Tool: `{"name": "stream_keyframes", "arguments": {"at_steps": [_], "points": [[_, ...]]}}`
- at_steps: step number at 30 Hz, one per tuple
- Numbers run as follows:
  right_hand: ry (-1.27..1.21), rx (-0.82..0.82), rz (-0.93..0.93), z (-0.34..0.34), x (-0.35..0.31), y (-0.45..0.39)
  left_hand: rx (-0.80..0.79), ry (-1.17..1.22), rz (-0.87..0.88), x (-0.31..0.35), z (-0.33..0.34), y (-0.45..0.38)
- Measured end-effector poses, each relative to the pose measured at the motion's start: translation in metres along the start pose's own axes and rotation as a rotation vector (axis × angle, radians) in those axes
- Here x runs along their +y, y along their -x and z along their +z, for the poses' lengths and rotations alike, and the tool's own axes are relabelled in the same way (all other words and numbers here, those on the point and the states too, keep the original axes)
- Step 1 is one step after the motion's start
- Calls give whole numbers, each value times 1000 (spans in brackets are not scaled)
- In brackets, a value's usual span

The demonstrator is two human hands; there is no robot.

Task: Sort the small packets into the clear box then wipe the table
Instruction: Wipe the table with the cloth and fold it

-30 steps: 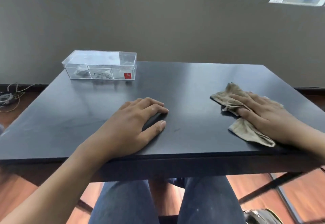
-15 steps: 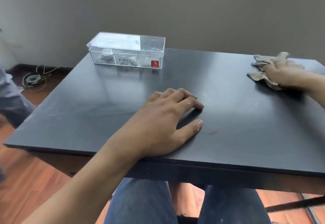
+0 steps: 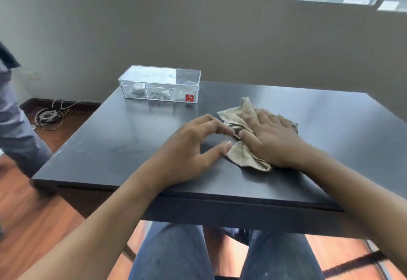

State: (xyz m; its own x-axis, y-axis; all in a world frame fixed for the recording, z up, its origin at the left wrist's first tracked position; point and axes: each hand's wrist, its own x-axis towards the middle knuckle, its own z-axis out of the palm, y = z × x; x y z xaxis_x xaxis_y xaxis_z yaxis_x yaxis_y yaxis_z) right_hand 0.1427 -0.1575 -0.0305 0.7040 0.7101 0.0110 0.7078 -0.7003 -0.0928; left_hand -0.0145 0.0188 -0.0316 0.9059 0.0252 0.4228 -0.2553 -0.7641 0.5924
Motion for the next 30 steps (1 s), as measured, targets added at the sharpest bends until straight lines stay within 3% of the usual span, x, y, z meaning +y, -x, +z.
{"name": "stream_keyframes", "arguments": {"at_steps": [6,8,11,13,20,23,26,28,30], "points": [[-219,-22,-189,-9,-10,71,40,-25,-38,-3,-2,0],[-365,54,-137,-17,0,81,12,-67,-47,-4,0,0],[-362,242,-14,-26,29,80,-119,-241,3,0,4,-1],[-339,228,39,-28,45,76,-166,-266,36,2,6,-2],[-244,218,151,-16,49,70,15,-269,106,0,6,-1],[-224,247,213,-20,50,68,48,-126,69,4,3,-6],[-275,234,162,-29,47,69,64,10,-34,6,-1,-17],[-318,223,113,-37,41,74,27,-117,-18,6,-2,-29],[-395,238,69,-48,35,82,-115,-238,-30,12,-3,-43]]}}
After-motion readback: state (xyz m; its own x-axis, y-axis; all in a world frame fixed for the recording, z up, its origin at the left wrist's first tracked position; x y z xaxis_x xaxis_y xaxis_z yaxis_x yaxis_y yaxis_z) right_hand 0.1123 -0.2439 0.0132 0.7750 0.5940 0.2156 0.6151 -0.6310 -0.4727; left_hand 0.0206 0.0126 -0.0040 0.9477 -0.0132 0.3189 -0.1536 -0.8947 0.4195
